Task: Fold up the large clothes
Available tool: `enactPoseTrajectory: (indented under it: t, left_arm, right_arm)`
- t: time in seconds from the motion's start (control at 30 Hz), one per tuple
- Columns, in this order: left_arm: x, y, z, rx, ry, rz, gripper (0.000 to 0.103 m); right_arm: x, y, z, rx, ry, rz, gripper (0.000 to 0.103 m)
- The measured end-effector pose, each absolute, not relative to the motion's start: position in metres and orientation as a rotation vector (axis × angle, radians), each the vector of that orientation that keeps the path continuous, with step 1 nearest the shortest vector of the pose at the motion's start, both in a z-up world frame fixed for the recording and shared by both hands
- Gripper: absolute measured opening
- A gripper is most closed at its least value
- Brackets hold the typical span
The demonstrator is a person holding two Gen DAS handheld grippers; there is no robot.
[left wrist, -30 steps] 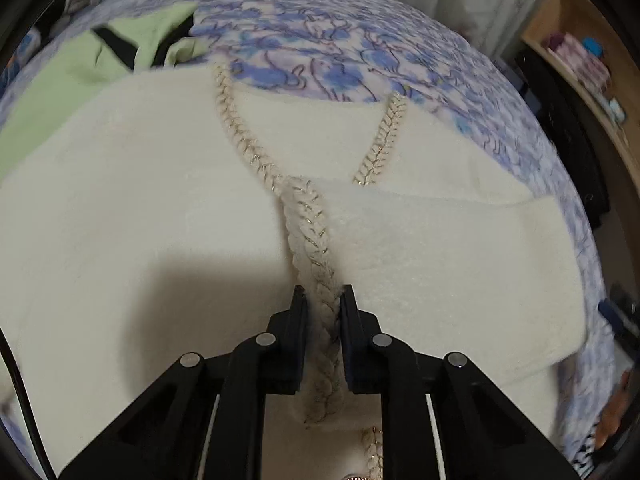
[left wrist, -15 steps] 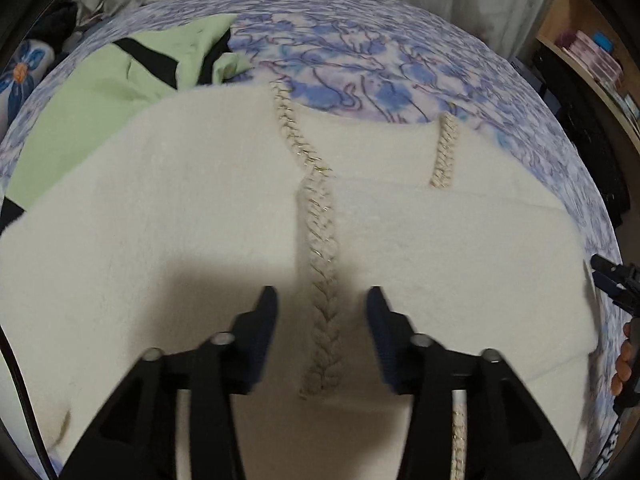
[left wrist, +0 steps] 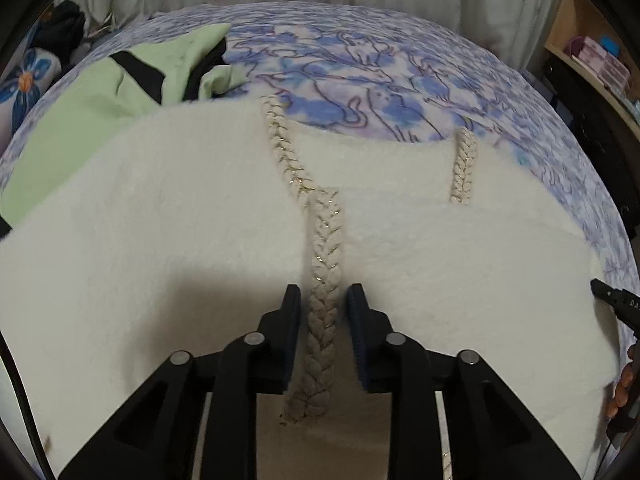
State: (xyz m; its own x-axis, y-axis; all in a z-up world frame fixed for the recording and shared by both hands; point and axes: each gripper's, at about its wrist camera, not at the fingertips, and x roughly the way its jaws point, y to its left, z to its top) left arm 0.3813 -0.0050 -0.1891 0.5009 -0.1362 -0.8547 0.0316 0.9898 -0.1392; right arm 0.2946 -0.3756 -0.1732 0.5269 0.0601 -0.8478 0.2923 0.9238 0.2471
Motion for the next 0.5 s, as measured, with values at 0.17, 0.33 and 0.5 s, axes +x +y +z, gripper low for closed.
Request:
enactPoseTrajectory:
  t: [0.17, 0.33, 0.5]
  left_arm:
    - [0.364, 0.000, -0.165, -0.055, 1.028, -0.076, 0.026]
    - [0.339, 0.006, -0.131, -0.140, 0.951, -0.115, 0.026]
    - [0.325, -0.028, -0.130, -0.112, 0.954, -0.158, 0.026]
  right_arm:
    - [0.275, -0.368, -0.142, 0.300, 0.988, -0.217, 0.033]
    - [0.246, -0.332, -0.118, 0.286, 0.927, -0.117, 0.034]
    - [0.233, -0.257, -0.122, 0.233, 0.972, 0.061, 0.034]
